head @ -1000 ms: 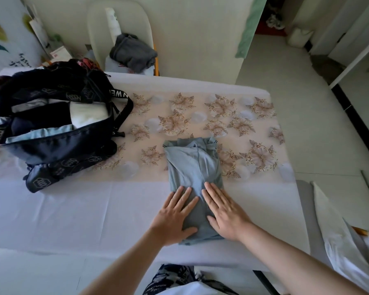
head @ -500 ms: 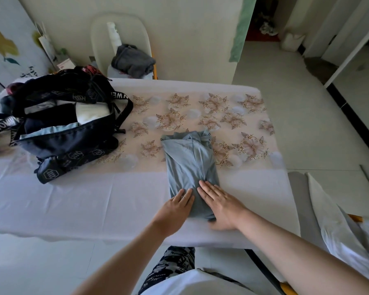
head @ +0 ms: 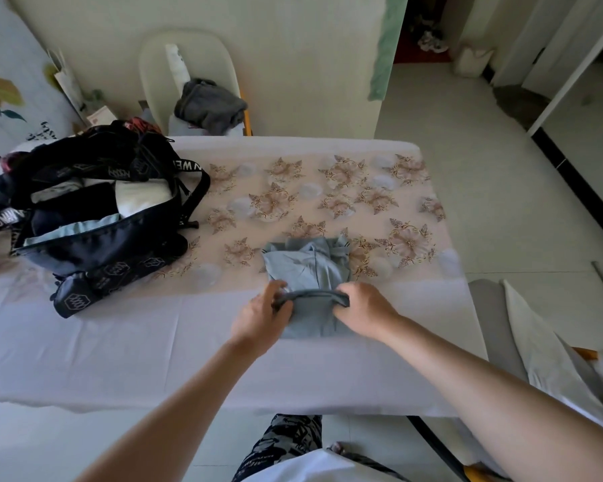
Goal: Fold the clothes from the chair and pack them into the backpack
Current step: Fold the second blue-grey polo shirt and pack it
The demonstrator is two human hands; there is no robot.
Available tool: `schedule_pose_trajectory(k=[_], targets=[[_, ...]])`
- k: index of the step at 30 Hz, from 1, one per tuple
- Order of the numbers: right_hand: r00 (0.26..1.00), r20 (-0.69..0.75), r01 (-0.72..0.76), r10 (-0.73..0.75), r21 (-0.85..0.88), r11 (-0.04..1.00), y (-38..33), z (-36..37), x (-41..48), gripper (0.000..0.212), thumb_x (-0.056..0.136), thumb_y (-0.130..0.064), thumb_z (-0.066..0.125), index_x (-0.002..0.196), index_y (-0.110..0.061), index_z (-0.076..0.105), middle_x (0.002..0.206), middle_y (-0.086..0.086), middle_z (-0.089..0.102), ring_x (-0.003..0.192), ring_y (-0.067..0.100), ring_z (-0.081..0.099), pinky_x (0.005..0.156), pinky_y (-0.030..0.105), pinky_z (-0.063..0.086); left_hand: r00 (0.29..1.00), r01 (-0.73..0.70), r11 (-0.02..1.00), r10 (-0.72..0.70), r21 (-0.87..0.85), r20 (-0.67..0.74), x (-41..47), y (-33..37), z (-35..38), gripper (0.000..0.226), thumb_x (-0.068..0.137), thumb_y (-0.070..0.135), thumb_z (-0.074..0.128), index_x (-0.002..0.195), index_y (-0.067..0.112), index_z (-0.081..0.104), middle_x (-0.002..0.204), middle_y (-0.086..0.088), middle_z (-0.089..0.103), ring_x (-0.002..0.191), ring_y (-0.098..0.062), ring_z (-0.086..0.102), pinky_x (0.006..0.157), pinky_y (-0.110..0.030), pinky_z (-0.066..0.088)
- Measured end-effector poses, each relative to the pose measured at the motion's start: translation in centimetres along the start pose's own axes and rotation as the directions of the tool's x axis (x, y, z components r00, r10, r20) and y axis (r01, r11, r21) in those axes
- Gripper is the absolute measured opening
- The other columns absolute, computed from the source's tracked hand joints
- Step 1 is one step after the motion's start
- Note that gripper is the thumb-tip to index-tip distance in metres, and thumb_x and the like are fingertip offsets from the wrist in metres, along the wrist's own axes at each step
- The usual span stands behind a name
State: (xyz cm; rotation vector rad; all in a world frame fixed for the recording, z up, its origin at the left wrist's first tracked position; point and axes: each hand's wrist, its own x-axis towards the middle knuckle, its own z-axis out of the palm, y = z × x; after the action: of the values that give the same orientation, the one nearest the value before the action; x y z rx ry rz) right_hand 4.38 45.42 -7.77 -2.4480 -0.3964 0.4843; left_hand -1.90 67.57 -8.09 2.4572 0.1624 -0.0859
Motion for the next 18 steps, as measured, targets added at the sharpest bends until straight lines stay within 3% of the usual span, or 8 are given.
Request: schedule_pose_trajectory(k=[1,3,5,8,10,13,15,18], targets=[[0.997,-0.03,-0.064,0.065,0.038,0.997,0.1,-0.1,0.5,0.009,0.088,-0.022,0.062,0.09,-0.014,0.064,0.081,0.001,0.061,0.076,0.023,0.059,0.062,0.033,0.042,0.982,-0.127,0.991,0.132,0.045,-0.133,0.3,0.1,0.1,0.031,0.091,0.026,0.058,0.122,0.022,0.056,0.111,0.004,0.06,0.101,-0.02,0.057,0.085,-0.033,0.048],[0.987,-0.079,-0.138,0.142,0.06,0.989,0.6,0.2,1.5,0.015,0.093,-0.027,0.06,0.105,-0.019,0.064,0.088,-0.001,0.065,0.081,0.02,0.061,0.062,0.03,0.042,0.847,-0.429,0.877,0.474,0.217,-0.241,0.6,0.8,1.2,0.029,0.087,0.016,0.061,0.115,0.014,0.063,0.12,-0.001,0.06,0.109,-0.022,0.054,0.092,-0.037,0.045],[0.98,-0.148,-0.126,0.135,0.069,0.99,0.8,0.6,2.5,0.024,0.095,-0.029,0.061,0.118,-0.02,0.062,0.099,0.002,0.071,0.089,0.022,0.065,0.07,0.029,0.044,0.745,-0.615,0.731,0.661,0.296,-0.084,0.8,1.0,3.3,0.034,0.087,0.014,0.061,0.121,0.014,0.065,0.13,-0.003,0.059,0.122,-0.024,0.051,0.101,-0.039,0.043],[0.968,-0.2,-0.157,0.153,-0.003,0.988,0.7,1.4,3.9,0.033,0.099,-0.034,0.058,0.129,-0.021,0.056,0.105,0.006,0.072,0.096,0.027,0.067,0.072,0.03,0.044,0.838,-0.544,0.744,0.506,0.387,0.205,1.4,-0.3,6.1,0.068,0.093,0.046,0.047,0.153,0.017,0.033,0.16,-0.002,0.028,0.15,-0.022,0.019,0.12,-0.047,0.024],[0.945,-0.278,-0.197,0.174,-0.055,0.979,0.4,1.6,4.4,0.036,0.1,-0.031,0.055,0.134,-0.02,0.052,0.113,0.008,0.069,0.102,0.03,0.065,0.077,0.034,0.047,0.894,-0.441,0.796,0.35,0.415,0.279,2.2,-1.7,6.8,0.084,0.091,0.058,0.044,0.158,0.023,0.007,0.166,0.0,0.001,0.152,-0.021,-0.004,0.123,-0.048,0.012],[0.893,-0.405,0.087,-0.198,-0.275,0.958,0.9,2.6,3.8,0.038,0.092,-0.013,0.053,0.13,-0.015,0.055,0.122,0.009,0.057,0.109,0.033,0.059,0.088,0.041,0.049,0.891,-0.433,0.811,0.318,0.393,0.325,3.6,-2.7,7.3,0.096,0.088,0.062,0.052,0.158,0.025,-0.003,0.164,0.003,-0.011,0.151,-0.018,-0.013,0.124,-0.046,0.005],[0.849,-0.254,0.334,-0.462,-0.42,0.844,2.3,3.6,3.0,0.043,0.091,-0.017,0.051,0.133,-0.009,0.057,0.137,0.013,0.053,0.126,0.032,0.052,0.104,0.042,0.044,0.881,-0.456,0.806,0.349,0.377,0.32,4.2,-2.9,7.2,0.099,0.086,0.066,0.052,0.158,0.022,-0.001,0.164,0.004,-0.009,0.151,-0.015,-0.014,0.124,-0.043,0.002],[0.901,0.071,0.395,-0.429,-0.544,0.74,4.3,4.2,2.2,0.08,0.09,-0.053,0.048,0.151,-0.002,0.037,0.16,0.017,0.029,0.148,0.028,0.028,0.119,0.038,0.019,0.871,-0.472,0.819,0.375,0.326,0.318,4.8,-3.5,6.9,0.103,0.084,0.073,0.048,0.158,0.019,0.002,0.165,0.005,-0.006,0.15,-0.01,-0.014,0.124,-0.036,-0.002]])
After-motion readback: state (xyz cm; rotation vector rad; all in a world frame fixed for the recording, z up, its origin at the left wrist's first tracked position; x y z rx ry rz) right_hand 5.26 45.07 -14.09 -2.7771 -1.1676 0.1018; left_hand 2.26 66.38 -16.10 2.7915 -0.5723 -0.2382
